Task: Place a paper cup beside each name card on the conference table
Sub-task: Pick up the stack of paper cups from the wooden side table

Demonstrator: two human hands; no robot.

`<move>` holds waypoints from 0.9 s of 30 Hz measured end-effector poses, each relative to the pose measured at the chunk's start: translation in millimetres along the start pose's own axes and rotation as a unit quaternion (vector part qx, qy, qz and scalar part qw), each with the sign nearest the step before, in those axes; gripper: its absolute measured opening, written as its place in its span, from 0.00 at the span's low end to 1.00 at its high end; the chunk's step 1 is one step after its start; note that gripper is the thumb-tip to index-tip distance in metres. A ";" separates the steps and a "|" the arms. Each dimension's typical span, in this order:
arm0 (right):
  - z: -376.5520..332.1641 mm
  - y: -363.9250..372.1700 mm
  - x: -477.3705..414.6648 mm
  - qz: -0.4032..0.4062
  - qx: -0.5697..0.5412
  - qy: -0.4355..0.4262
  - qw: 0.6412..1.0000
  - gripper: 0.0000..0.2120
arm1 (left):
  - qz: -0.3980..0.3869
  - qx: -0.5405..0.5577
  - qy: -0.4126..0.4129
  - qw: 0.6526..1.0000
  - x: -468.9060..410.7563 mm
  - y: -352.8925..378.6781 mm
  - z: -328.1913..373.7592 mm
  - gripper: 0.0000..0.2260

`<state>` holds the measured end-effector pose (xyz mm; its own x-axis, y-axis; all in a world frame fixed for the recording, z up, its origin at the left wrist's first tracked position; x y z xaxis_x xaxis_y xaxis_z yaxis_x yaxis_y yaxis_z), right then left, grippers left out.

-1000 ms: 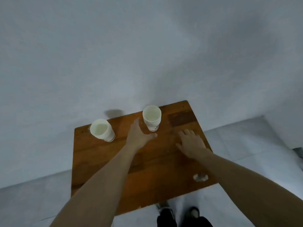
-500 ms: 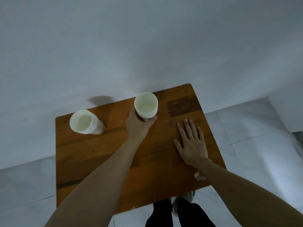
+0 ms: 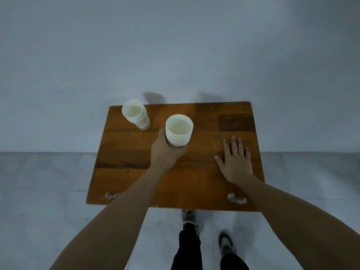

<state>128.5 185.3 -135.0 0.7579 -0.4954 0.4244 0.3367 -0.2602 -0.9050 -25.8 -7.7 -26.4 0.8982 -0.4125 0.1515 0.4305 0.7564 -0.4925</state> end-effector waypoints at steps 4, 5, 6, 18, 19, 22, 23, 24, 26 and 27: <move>-10.6 -23.9 20.2 -0.059 0.026 -0.058 0.996 0.31 | 0.049 -0.014 -0.033 0.998 62.1 -38.8 -1.7 0.33; -18.5 -33.4 29.9 -0.051 0.036 -0.082 0.995 0.28 | 0.070 -0.018 -0.040 0.997 81.3 -52.5 -0.8 0.33; -28.1 -42.9 38.8 -0.039 0.041 -0.105 0.993 0.25 | 0.086 -0.024 -0.047 0.995 97.3 -64.8 -0.4 0.33; -285.8 -102.8 184.0 0.063 0.103 -0.412 0.903 0.14 | 0.316 -0.051 -0.156 0.935 321.2 -263.6 -50.9 0.28; -316.3 -100.1 202.5 0.068 0.111 -0.439 0.889 0.15 | 0.336 -0.047 -0.170 0.925 344.6 -283.7 -63.1 0.27; -392.9 -87.4 249.0 0.061 0.117 -0.497 0.858 0.15 | 0.376 -0.042 -0.204 0.903 403.2 -331.5 -95.8 0.26; -422.1 -78.9 267.8 0.055 0.124 -0.516 0.846 0.16 | 0.392 -0.041 -0.218 0.893 427.4 -349.9 -109.2 0.26; -450.7 -71.8 287.4 0.051 0.132 -0.531 0.836 0.18 | 0.406 -0.044 -0.228 0.884 450.8 -367.9 -122.3 0.26; -498.2 -58.1 321.4 0.040 0.141 -0.549 0.823 0.20 | 0.425 -0.050 -0.245 0.870 491.5 -398.6 -143.6 0.25; -528.4 -48.4 344.3 0.040 0.145 -0.562 0.813 0.20 | 0.438 -0.053 -0.256 0.860 518.0 -418.4 -156.2 0.25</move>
<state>77.9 -410.6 71.1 0.7608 0.6126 0.2143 0.2547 0.0218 -0.9668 245.6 -617.2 124.3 0.8066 0.5906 0.0254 -0.4183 0.6006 -0.6814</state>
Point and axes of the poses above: each hand's wrist, its own x-axis away from the middle knuckle, its own y-axis out of the palm, z = x × y, the point moved 10 cm from there along -x, towards the middle knuckle, and after that the axes turned 5 degrees about x, right-handed, at the moved point
